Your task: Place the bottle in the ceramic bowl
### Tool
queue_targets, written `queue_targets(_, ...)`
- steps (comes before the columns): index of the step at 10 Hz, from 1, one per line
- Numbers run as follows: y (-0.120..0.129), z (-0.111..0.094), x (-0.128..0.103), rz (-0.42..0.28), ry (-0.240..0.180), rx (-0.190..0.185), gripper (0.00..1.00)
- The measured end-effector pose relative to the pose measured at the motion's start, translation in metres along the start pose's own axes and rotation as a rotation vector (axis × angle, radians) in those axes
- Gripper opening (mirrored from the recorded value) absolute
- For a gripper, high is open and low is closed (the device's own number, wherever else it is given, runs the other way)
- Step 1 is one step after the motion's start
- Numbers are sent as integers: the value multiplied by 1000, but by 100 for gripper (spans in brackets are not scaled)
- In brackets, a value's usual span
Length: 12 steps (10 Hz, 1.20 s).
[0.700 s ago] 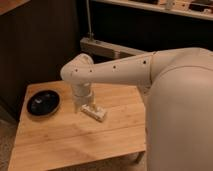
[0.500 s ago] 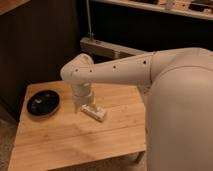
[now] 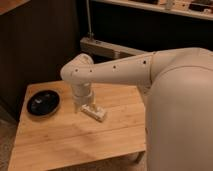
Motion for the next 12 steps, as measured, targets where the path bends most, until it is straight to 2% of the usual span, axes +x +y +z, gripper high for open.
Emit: queue_targets(12, -2, 0, 0, -7, -8, -1, 65)
